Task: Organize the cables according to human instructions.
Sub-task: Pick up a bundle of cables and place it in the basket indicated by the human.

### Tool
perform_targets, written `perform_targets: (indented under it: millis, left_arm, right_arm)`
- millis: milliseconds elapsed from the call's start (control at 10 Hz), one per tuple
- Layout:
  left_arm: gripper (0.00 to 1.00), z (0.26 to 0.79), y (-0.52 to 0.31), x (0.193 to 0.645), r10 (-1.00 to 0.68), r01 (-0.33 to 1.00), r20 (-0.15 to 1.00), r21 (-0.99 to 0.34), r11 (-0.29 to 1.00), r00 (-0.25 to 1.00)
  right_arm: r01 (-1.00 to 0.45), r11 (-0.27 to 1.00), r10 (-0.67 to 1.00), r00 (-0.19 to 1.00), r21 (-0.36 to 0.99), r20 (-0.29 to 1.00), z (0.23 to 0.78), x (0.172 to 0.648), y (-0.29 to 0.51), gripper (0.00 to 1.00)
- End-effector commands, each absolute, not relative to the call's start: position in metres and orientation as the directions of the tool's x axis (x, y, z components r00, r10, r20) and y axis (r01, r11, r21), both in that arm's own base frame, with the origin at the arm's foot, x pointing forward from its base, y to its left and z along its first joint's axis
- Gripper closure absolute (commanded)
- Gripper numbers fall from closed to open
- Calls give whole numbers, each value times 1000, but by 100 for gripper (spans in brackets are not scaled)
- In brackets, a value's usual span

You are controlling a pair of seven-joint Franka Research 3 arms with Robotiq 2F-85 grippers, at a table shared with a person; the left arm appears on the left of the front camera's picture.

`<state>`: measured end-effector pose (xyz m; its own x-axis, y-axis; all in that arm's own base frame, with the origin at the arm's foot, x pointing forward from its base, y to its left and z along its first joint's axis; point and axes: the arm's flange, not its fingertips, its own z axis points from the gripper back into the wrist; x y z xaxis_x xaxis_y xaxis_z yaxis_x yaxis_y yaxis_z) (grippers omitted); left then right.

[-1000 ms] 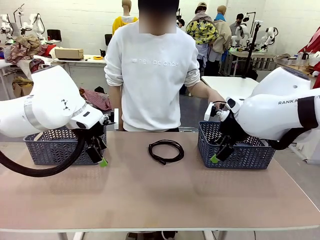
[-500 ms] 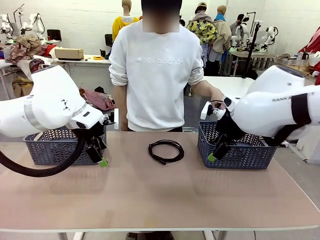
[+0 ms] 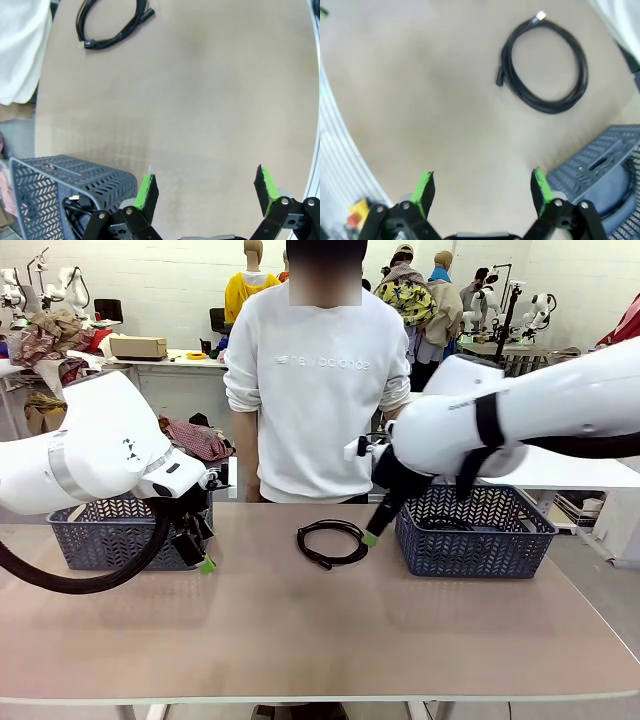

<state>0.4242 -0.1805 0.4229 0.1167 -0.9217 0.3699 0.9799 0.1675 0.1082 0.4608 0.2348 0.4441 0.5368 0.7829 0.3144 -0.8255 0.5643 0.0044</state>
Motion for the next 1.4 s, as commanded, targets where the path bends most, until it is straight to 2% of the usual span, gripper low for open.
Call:
perform_targets:
  millis: [0, 500, 800, 900, 1300]
  left_arm:
    - [0, 424, -178, 425, -921, 979, 371, 108, 171, 120]
    - [0, 424, -178, 425, -921, 979, 371, 108, 171, 120]
    - [0, 424, -178, 425, -921, 979, 371, 108, 171, 120]
    - [0, 424, -178, 425, -921, 979, 371, 108, 171, 120]
    - [0, 424, -178, 425, -921, 979, 371, 108, 171, 120]
  right_arm:
    - [-757, 653, 709, 624, 28, 328, 440, 481, 264, 0]
    - [-718, 696, 688, 655, -26, 313, 409, 512, 325, 0]
    - [-689, 723, 672, 689, -41, 273, 399, 523, 332, 0]
    - [-725, 688, 697, 652, -23, 299, 397, 515, 322, 0]
    - [-725, 688, 697, 652, -23, 299, 397, 515, 322, 0]
